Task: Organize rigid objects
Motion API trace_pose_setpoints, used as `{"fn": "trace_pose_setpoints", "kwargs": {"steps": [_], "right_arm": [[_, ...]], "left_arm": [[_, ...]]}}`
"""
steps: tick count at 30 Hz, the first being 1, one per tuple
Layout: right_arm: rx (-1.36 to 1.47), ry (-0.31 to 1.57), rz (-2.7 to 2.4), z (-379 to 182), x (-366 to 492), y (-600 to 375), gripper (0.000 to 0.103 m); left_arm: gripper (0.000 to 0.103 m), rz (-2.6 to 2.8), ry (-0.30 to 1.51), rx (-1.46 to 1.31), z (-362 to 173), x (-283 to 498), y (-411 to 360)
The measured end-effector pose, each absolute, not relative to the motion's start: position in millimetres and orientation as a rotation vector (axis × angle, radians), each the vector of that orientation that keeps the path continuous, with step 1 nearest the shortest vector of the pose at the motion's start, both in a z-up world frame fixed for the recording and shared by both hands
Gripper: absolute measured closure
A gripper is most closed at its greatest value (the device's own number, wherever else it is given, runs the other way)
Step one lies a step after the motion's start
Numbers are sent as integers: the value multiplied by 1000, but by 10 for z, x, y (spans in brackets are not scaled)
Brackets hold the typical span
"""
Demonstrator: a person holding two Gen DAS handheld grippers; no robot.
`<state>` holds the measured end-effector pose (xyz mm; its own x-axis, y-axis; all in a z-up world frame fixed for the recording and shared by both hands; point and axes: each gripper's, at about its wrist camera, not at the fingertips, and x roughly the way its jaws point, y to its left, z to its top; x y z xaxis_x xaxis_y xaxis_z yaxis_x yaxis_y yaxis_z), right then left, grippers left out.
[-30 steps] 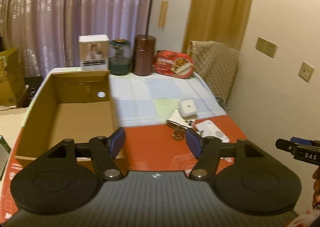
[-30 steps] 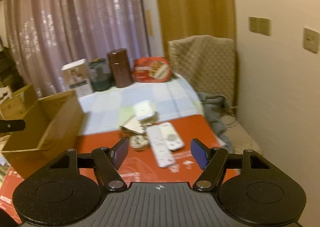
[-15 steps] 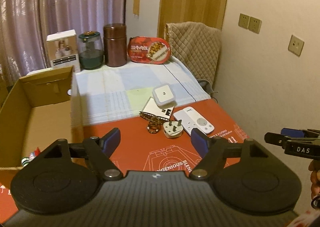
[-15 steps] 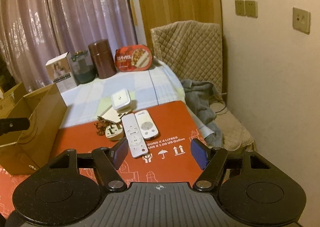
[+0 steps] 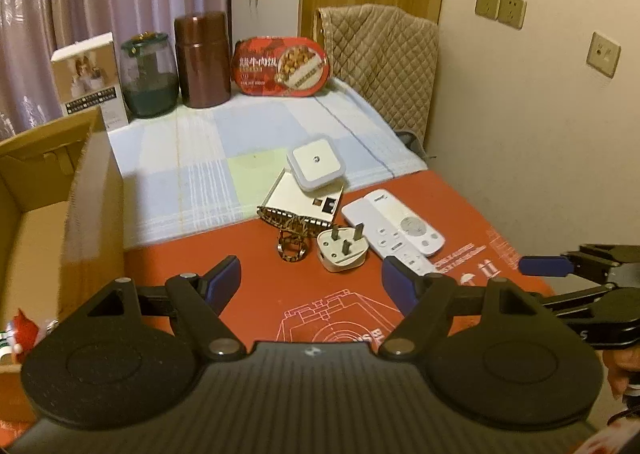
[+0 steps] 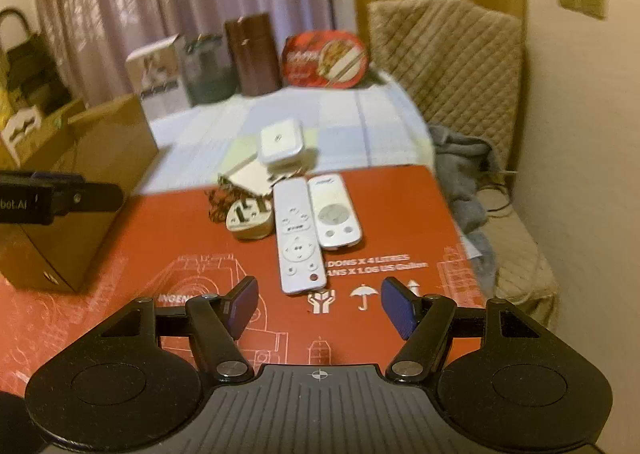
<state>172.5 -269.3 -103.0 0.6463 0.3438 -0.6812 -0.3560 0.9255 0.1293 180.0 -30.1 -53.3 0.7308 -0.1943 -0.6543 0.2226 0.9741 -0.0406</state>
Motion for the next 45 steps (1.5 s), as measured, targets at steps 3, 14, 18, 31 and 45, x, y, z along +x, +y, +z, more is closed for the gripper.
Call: {"fn": "trace_pose_setpoints", "kwargs": {"steps": [3, 14, 18, 31, 45], "right_arm": [[-42, 792, 423, -1195, 1891, -2592, 38], [-118, 821, 471, -1605, 2318, -2247, 54], [-121, 815, 476, -1646, 2399, -2135, 54], [-100, 804, 419, -1663, 2649, -1991, 66], [-103, 808, 386, -1637, 2470, -2077, 66]], "left_arm": [[29, -226, 729, 50, -667, 1931, -288], [29, -225, 761, 32, -972, 2203, -233], [29, -216, 773, 10, -1021, 2222, -177], [29, -244, 769, 4, -1095, 2284, -213], [29, -232, 772, -40, -1166, 2319, -144]]}}
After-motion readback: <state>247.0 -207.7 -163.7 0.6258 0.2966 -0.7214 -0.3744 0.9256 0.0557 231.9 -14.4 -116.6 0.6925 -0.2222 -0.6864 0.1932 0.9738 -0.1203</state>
